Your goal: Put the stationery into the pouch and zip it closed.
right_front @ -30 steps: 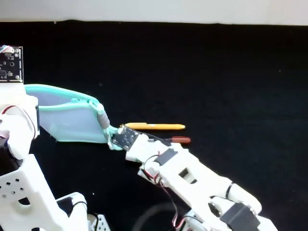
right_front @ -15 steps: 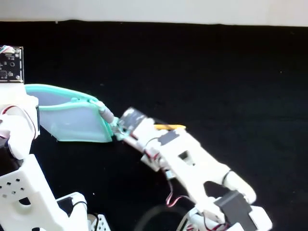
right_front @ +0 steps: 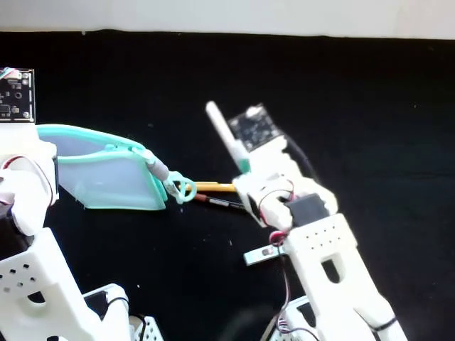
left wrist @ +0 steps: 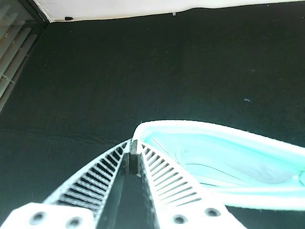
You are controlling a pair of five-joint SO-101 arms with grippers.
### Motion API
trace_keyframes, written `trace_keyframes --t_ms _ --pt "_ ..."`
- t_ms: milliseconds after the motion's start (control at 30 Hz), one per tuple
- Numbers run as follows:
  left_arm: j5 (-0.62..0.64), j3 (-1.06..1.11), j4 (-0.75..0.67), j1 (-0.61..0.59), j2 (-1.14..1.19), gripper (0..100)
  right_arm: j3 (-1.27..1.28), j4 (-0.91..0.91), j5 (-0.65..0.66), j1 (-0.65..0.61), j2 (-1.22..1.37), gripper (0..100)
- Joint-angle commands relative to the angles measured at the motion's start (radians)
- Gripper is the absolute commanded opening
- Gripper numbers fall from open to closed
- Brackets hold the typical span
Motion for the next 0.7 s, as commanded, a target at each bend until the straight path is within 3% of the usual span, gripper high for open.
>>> trace_keyframes --t_ms 0,167,433,667 --pt "0.009 0.013 0.005 -0.007 0.002 1 -0.160 -0.039 -0.137 0.010 -0.045 0.9" --pt "0.009 0.013 0.005 -0.007 0.002 1 -0.371 -0.074 -0.270 -0.045 -0.045 0.9" --pt "0.009 0.013 0.041 0.031 0.007 1 -0.565 -0.076 -0.272 -0.177 -0.021 0.9" --pt "0.009 0.013 0.060 0.104 0.007 1 -0.901 -0.077 -0.269 -0.328 0.249 0.9"
